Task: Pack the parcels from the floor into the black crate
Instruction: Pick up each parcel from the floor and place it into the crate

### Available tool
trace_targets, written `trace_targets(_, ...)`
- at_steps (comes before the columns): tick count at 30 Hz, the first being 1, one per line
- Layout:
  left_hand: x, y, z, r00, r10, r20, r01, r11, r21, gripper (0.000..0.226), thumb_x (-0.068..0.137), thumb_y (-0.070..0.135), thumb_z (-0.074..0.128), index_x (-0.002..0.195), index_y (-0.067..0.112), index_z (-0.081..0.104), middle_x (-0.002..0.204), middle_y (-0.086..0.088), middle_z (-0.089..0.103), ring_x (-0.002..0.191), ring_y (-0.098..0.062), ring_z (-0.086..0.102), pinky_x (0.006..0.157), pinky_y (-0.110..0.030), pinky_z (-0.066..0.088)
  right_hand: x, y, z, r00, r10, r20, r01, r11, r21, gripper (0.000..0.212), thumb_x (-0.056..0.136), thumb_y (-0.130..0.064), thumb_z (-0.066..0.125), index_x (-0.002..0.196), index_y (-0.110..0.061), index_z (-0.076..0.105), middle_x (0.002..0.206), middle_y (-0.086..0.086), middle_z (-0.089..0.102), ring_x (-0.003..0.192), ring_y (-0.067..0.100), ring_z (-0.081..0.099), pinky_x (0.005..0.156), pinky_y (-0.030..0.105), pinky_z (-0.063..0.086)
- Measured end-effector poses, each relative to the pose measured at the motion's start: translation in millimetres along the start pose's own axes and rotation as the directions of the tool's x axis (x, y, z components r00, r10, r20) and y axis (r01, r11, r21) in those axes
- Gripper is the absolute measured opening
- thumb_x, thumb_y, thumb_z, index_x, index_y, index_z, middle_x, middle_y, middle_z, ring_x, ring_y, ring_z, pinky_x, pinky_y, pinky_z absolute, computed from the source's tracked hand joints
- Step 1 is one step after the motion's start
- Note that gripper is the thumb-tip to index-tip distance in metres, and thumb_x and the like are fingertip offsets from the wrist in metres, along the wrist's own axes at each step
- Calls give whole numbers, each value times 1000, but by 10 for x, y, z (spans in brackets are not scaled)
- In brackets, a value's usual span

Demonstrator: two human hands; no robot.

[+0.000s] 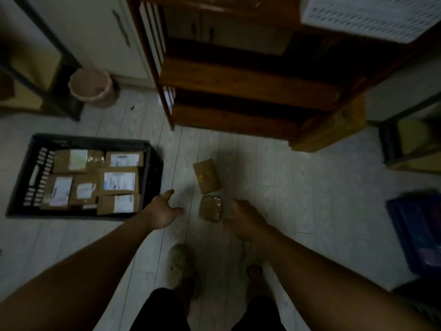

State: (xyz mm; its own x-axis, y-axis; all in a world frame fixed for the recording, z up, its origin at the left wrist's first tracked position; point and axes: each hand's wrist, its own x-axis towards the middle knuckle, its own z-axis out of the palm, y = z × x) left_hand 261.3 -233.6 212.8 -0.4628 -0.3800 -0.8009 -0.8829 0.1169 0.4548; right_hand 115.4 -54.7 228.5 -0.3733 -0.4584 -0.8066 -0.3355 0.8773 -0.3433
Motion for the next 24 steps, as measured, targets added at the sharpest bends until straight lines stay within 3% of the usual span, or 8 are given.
trace_targets(2, 303, -117, 163, 998, -66, -8, 66, 998, -16, 83, 86, 30, 65, 151, 17, 15, 155, -12, 24, 137, -29, 34, 105, -33, 36, 443, 135, 80, 999, 29, 34, -30, 999, 13, 55, 88, -40, 62, 137, -22, 44, 124, 3, 56, 115, 23, 57, 89, 31, 49)
trace_targets(4, 660, -198, 358, 992, -121, -38, 120, 992, -29, 84, 86, 32, 66, 151, 18, 15, 156, -12, 20, 141, -29, 27, 111, -37, 30, 910, 289, 125, 999, 24, 37, -23, 999, -40, 64, 87, -34, 65, 143, -22, 36, 133, 8, 51, 120, 27, 53, 94, 33, 46)
trace_targets(6, 1076, -260, 574, 982, -171, -83, 166, 984, -67, 84, 85, 30, 67, 151, 18, 17, 156, -11, 19, 141, -29, 26, 111, -37, 28, 1409, 480, 182, 998, 39, 54, -40, 999, 24, 62, 85, -38, 65, 141, -24, 40, 133, 7, 53, 117, 27, 55, 95, 34, 47)
trace_targets(10, 1977, -422, 1062, 963, -243, -114, 225, 963, -146, 83, 85, 25, 69, 150, 19, 19, 156, -12, 22, 141, -29, 27, 110, -38, 30, 2459, 926, 460, 981, 157, 112, -172, 976, 135, 63, 84, -32, 68, 138, -12, 41, 136, 11, 52, 121, 29, 53, 85, 24, 40)
trace_targets(18, 3726, -977, 1988, 946, -317, -70, 300, 936, -185, 71, 89, 23, 64, 148, 16, 25, 149, -13, 35, 130, -30, 42, 100, -36, 39, 4161, 1699, 1487, 960, 184, 211, -239, 931, 276, 97, 76, -38, 77, 150, -8, 21, 149, 12, 38, 131, 29, 44, 106, 33, 39)
trace_targets(20, 4009, -1140, 2186, 943, -332, -33, 314, 917, -248, 67, 90, 24, 61, 146, 14, 27, 146, -13, 39, 125, -31, 47, 92, -36, 43, 4429, 1810, 1755, 955, 184, 234, -256, 908, 330, 90, 75, -31, 78, 146, -7, 29, 143, 13, 44, 128, 32, 47, 106, 42, 41)
trace_targets(22, 4200, -1303, 2382, 941, -336, 37, 330, 886, -325, 68, 91, 24, 59, 148, 16, 22, 145, -13, 39, 119, -27, 50, 80, -27, 42, 4658, 1881, 2024, 952, 151, 268, -264, 848, 459, 72, 71, -24, 79, 135, -8, 47, 129, 17, 57, 117, 37, 57, 95, 50, 49)
trace_targets(24, 4274, -1434, 2546, 943, -318, 100, 332, 866, -374, 67, 94, 29, 54, 148, 23, 16, 139, -12, 44, 95, -19, 58, 68, -20, 46, 4797, 1898, 2197, 933, 157, 323, -328, 740, 587, 53, 81, -22, 73, 129, -14, 53, 119, 18, 64, 103, 37, 64, 82, 53, 55)
